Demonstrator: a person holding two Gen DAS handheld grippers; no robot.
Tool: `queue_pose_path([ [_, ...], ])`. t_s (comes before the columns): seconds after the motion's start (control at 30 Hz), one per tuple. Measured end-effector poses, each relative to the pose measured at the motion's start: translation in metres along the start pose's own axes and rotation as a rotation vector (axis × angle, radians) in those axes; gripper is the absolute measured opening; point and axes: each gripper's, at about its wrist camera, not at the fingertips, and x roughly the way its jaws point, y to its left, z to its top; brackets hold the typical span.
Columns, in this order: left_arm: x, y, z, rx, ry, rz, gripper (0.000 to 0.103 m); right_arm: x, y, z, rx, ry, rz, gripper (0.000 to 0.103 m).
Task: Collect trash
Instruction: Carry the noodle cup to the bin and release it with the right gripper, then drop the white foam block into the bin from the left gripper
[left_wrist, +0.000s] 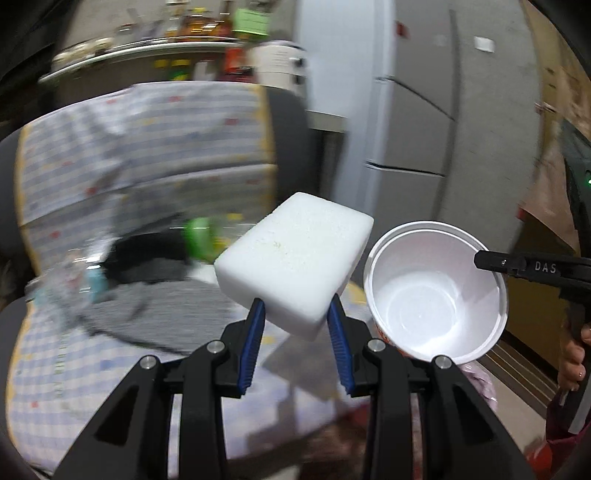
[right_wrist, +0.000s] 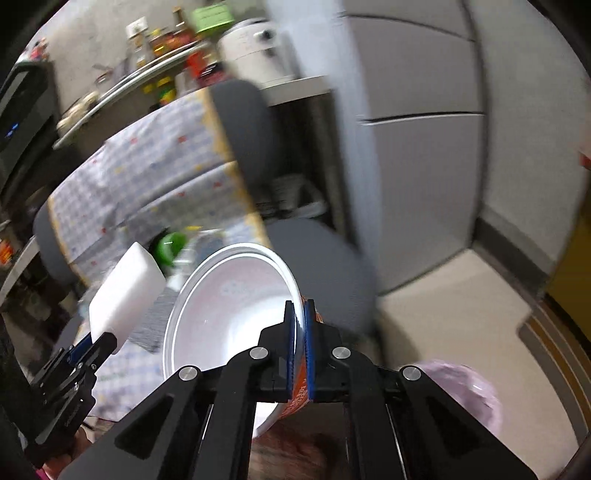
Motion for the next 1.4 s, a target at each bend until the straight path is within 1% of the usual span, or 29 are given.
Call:
queue_pose_path([
  [0.13, 0.014, -0.054, -0.003, 0.071, 0.014, -0.115, 0.034, -0.026, -0.049, -0.021, 0.074, -0.015, -0.110, 0.006],
  [0.17, 0.016, -0.064, -0.004, 0.088, 0.016, -0.134, 0.034, -0.030, -0.059, -0.026, 0.092, -0.014, -0.130, 0.006],
  [0.27, 0.023, -0.099, -0.007, 0.141, 0.025, -0.203, 0.034, -0.036, -0.094, -0.045, 0.158, 0.006, -0.188, 0.006],
  [0.33, 0.029, -0.118, -0.009, 0.170, 0.035, -0.235, 0.034, -0.034, -0.108, -0.054, 0.191, 0.019, -0.208, 0.006],
  [0.4, 0.034, -0.128, -0.010, 0.181, 0.045, -0.255, 0.034, -0.028, -0.126, -0.065, 0.235, 0.042, -0.220, 0.008],
  [0.47, 0.039, -0.134, -0.011, 0.188, 0.058, -0.262, 0.034, -0.021, -0.138, -0.071, 0.265, 0.063, -0.215, 0.011],
  [0.5, 0.043, -0.135, -0.010, 0.192, 0.065, -0.261, 0.034, -0.013, -0.145, -0.075, 0.286, 0.084, -0.223, 0.014],
  [0.53, 0.045, -0.135, -0.011, 0.196, 0.071, -0.259, 0.034, -0.008, -0.151, -0.079, 0.302, 0.098, -0.229, 0.022],
  [0.57, 0.046, -0.135, -0.012, 0.197, 0.076, -0.258, 0.034, -0.005, -0.155, -0.082, 0.317, 0.110, -0.235, 0.023],
  [0.67, 0.049, -0.135, -0.015, 0.206, 0.092, -0.255, 0.034, -0.004, -0.158, -0.085, 0.321, 0.111, -0.235, 0.024],
  [0.87, 0.055, -0.144, -0.028, 0.238, 0.129, -0.287, 0.034, -0.027, -0.145, -0.073, 0.266, 0.030, -0.245, 0.024],
  [1.0, 0.064, -0.158, -0.041, 0.287, 0.176, -0.337, 0.035, -0.043, -0.142, -0.066, 0.252, -0.018, -0.247, 0.024],
  [1.13, 0.075, -0.169, -0.048, 0.313, 0.219, -0.388, 0.035, -0.055, -0.145, -0.062, 0.255, -0.046, -0.248, 0.024],
  [1.27, 0.085, -0.188, -0.053, 0.360, 0.267, -0.456, 0.036, -0.063, -0.155, -0.061, 0.273, -0.063, -0.255, 0.024],
  [1.4, 0.092, -0.207, -0.060, 0.420, 0.302, -0.489, 0.040, -0.071, -0.163, -0.062, 0.289, -0.078, -0.268, 0.028],
])
